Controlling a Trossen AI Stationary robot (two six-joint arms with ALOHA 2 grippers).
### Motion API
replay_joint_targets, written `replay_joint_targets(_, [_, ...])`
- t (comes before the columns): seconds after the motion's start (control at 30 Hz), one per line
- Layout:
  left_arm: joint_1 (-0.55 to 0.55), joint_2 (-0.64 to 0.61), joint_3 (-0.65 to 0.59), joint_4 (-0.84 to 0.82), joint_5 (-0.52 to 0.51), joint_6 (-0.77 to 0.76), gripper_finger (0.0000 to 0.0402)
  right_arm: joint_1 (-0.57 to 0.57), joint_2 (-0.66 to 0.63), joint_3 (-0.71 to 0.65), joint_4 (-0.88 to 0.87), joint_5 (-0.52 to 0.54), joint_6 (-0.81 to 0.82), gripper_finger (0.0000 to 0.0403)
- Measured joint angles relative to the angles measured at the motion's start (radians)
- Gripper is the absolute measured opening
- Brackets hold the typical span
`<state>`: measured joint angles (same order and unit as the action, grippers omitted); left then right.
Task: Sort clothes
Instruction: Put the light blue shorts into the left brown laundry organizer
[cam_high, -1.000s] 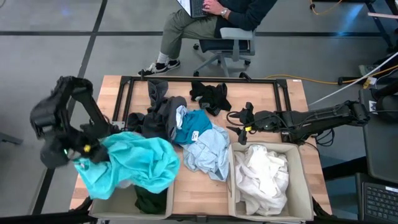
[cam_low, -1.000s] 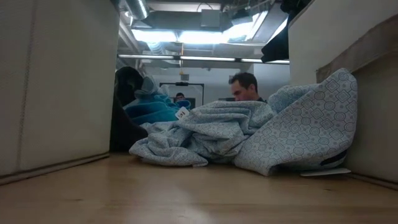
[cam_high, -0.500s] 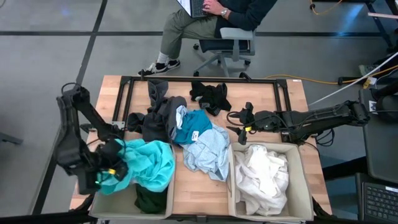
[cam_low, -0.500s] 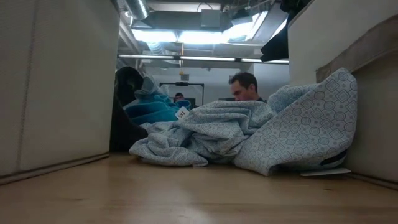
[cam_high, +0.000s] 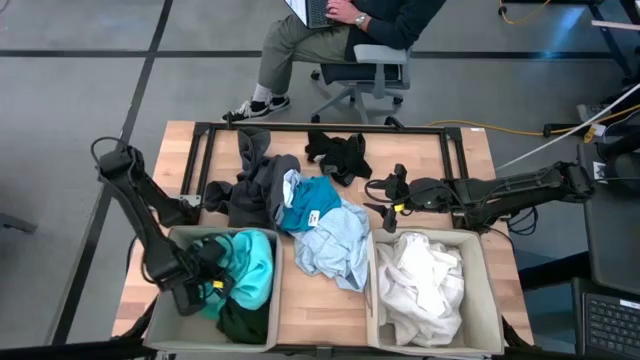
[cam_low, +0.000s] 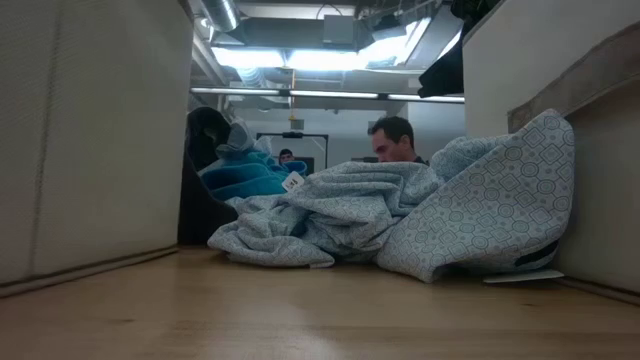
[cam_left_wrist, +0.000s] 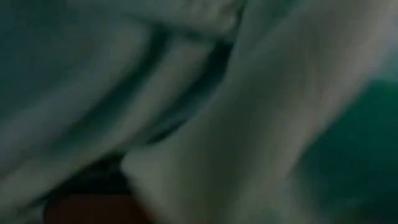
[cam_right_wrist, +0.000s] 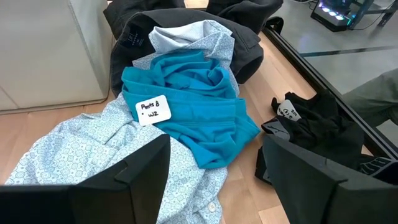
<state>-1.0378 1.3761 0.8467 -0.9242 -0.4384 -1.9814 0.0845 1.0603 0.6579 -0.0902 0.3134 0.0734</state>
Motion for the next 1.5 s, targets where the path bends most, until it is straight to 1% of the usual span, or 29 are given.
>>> replay_joint_targets(0.1, [-0.003, 0.020, -0.087, 0.125, 0.054, 0.000, 0.0033, 0.000, 0.000, 0.000, 0.000, 0.000, 0.000, 0.0257])
replay_joint_targets(0.2, [-0.003, 0.036, -0.152, 0.222, 0.087, 0.005, 0.0033, 0.000, 0.000, 0.000, 0.000, 0.000, 0.000, 0.0257])
replay_joint_targets(0.3, [-0.003, 0.036, -0.185, 0.257, 0.095, 0.023, 0.0033, 0.000, 0.000, 0.000, 0.000, 0.000, 0.000, 0.0257])
replay_joint_targets(0.43, [-0.002, 0.036, -0.189, 0.255, 0.099, 0.025, 0.0036, 0.000, 0.000, 0.000, 0.000, 0.000, 0.000, 0.0257])
replay_joint_targets(0.53, [-0.002, 0.037, -0.190, 0.255, 0.104, -0.006, 0.0062, 0.000, 0.000, 0.000, 0.000, 0.000, -0.001, 0.0257])
replay_joint_targets(0.63, [-0.002, 0.037, -0.190, 0.256, 0.112, -0.054, 0.0103, 0.000, 0.000, 0.000, 0.000, 0.000, 0.000, 0.0257])
replay_joint_targets(0.73, [-0.002, 0.034, -0.191, 0.260, 0.117, -0.072, 0.0143, 0.000, 0.000, 0.000, 0.000, 0.000, -0.001, 0.0257])
replay_joint_targets(0.8, [-0.002, 0.014, -0.191, 0.258, 0.129, -0.070, 0.0162, 0.000, 0.000, 0.000, 0.000, 0.000, -0.001, 0.0257])
replay_joint_targets(0.87, [-0.002, -0.023, -0.194, 0.257, 0.138, -0.050, 0.0175, 0.000, 0.000, 0.000, 0.000, 0.000, -0.001, 0.0257])
replay_joint_targets(0.97, [-0.001, -0.104, -0.194, 0.248, 0.147, -0.053, 0.0181, 0.000, 0.000, 0.000, 0.000, 0.000, 0.000, 0.0257])
replay_joint_targets(1.1, [-0.002, -0.211, -0.163, 0.228, 0.142, -0.054, 0.0182, 0.000, 0.000, 0.000, 0.000, 0.000, 0.000, 0.0257])
replay_joint_targets(1.27, [-0.002, -0.302, -0.072, 0.104, 0.124, -0.040, 0.0182, 0.000, 0.000, 0.000, 0.006, 0.000, -0.002, 0.0257])
replay_joint_targets(1.37, [-0.001, -0.329, -0.005, 0.012, 0.116, -0.034, 0.0182, 0.000, 0.000, 0.000, 0.010, 0.000, -0.003, 0.0257])
replay_joint_targets(1.5, [-0.002, -0.336, 0.101, -0.086, 0.102, -0.026, 0.0182, 0.000, 0.000, 0.000, 0.012, -0.008, -0.002, 0.0257])
